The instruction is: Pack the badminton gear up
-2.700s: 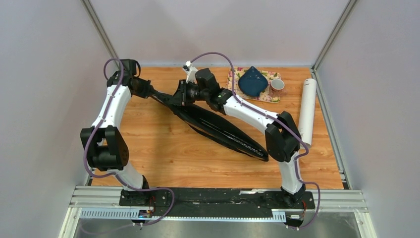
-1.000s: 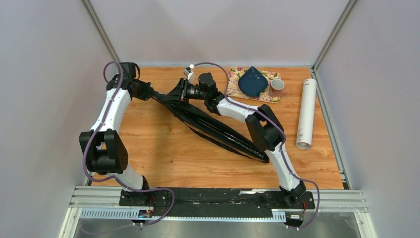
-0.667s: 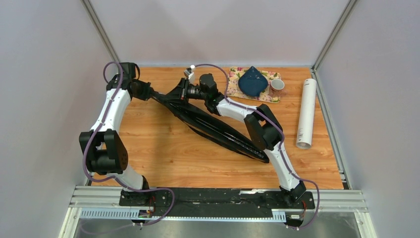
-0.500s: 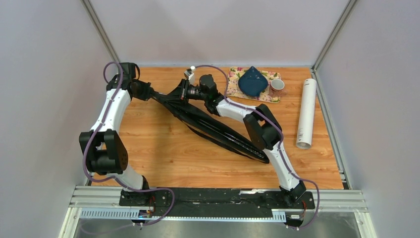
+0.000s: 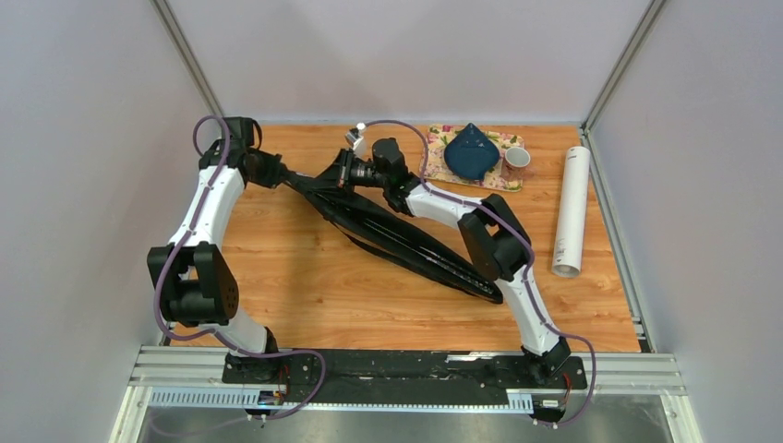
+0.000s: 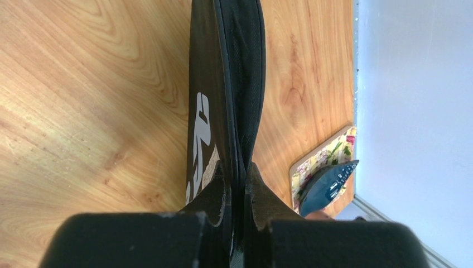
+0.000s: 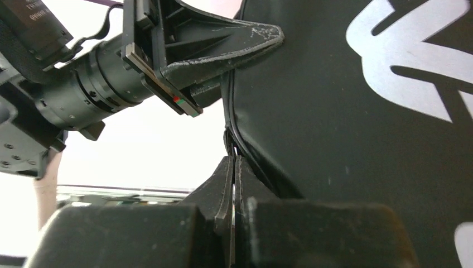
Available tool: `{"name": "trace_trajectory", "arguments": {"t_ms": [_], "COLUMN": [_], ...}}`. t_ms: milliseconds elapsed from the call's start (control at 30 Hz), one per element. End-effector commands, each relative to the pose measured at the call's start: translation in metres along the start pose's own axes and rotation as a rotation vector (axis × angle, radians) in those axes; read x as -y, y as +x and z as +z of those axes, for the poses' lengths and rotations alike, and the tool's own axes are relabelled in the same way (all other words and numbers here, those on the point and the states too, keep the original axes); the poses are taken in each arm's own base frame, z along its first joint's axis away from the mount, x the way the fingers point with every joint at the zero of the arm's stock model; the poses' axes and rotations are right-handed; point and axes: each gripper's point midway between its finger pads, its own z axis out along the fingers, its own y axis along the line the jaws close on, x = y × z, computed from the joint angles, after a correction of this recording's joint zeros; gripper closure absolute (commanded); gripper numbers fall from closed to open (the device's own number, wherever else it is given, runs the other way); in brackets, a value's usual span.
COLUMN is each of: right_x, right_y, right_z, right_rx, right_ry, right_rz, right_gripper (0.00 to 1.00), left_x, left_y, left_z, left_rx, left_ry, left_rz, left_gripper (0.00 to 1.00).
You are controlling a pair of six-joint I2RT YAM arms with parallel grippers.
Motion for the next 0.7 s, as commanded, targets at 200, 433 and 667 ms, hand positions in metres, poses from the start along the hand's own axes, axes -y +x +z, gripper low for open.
{"name": "trace_trajectory", "arguments": {"t_ms": [200, 433, 667], "right_x": [-0.022, 0.003, 0.033], "right_y": [0.012, 0.041, 0.070], "right_z": [-0.061, -0.117, -0.221], "right_rx": [0.053, 0.036, 0.060], "right_ry": [0.162, 0.287, 0.591], "right_rz": [-0.233, -0.243, -0.311], "right_gripper": [1.00, 1.00, 1.00], "left_x": [-0.015, -0.018, -0.010], "left_y": [-0.013, -0.045, -0.084], "left_z": [-0.021, -0.019, -0.003], "left_rx": [0.102, 0.181, 0.226], "left_ry": [-0.070, -0.103, -0.129], "left_rz": [-0.139, -0.162, -0.085], "left_gripper": [1.00, 1.00, 1.00]}}
